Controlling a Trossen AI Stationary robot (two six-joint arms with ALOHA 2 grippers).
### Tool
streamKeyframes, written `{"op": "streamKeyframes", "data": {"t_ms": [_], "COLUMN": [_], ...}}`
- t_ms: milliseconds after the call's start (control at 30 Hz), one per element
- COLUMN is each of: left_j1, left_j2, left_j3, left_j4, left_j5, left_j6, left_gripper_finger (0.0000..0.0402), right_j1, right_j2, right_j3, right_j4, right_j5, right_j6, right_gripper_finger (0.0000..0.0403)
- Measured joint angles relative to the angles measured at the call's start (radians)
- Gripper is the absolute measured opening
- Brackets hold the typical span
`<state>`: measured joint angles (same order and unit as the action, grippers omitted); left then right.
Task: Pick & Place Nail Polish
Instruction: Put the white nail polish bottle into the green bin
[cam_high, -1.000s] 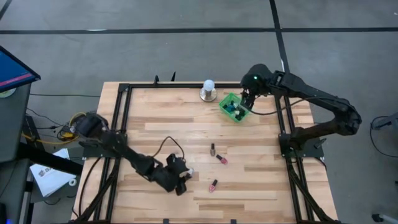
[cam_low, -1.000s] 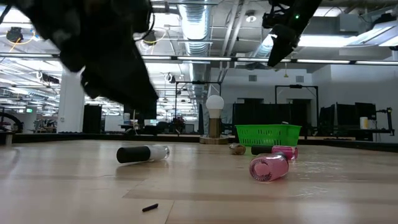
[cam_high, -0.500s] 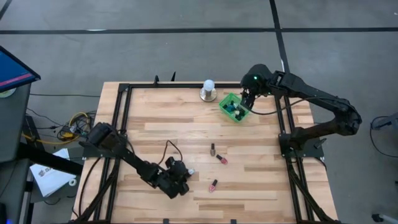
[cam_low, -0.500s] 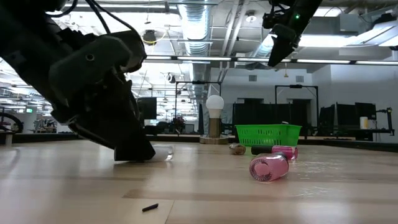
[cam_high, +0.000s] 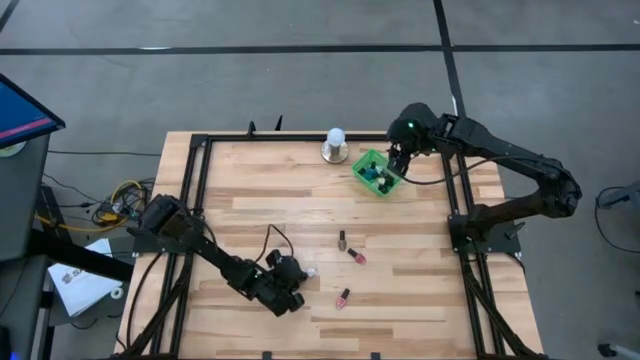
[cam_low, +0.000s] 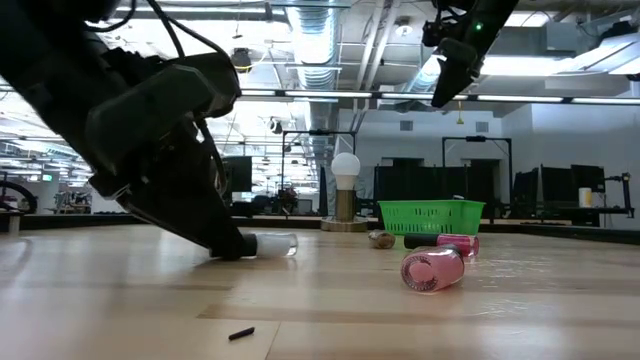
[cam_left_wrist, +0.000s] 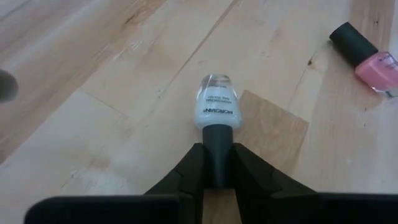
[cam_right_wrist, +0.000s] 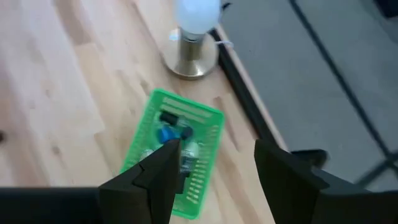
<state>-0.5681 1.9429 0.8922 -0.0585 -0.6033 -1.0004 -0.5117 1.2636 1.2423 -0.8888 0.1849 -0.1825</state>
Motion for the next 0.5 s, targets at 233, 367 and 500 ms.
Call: {"op": "streamKeyframes", "data": {"t_ms": [233,367,500], "left_j1": [0.088,0.171,0.241], "left_j2": [-0.186,-0.347,-0.517], "left_j3": [-0.014,-0.010,-0.008], "left_j4": [-0.072,-0.081,-0.067], "left_j5": [0.003,-0.021,-0.037], "left_j6": [0.145,0.225,0.290], "left_gripper_finger": [0.0048,0.0048,0.0048], "right_j1": [0.001,0.012,0.040], "right_j2": [0.000,0.000,-0.003], "right_j3": [0.000,0.000,0.000], "right_j4": [0.056,0.141,0.236], "right_j5": [-0.232,-0.362,-0.471], "right_j6": [0.014,0.041,0.042], "right_gripper_finger": [0.0186,0.0183,0.0184]}}
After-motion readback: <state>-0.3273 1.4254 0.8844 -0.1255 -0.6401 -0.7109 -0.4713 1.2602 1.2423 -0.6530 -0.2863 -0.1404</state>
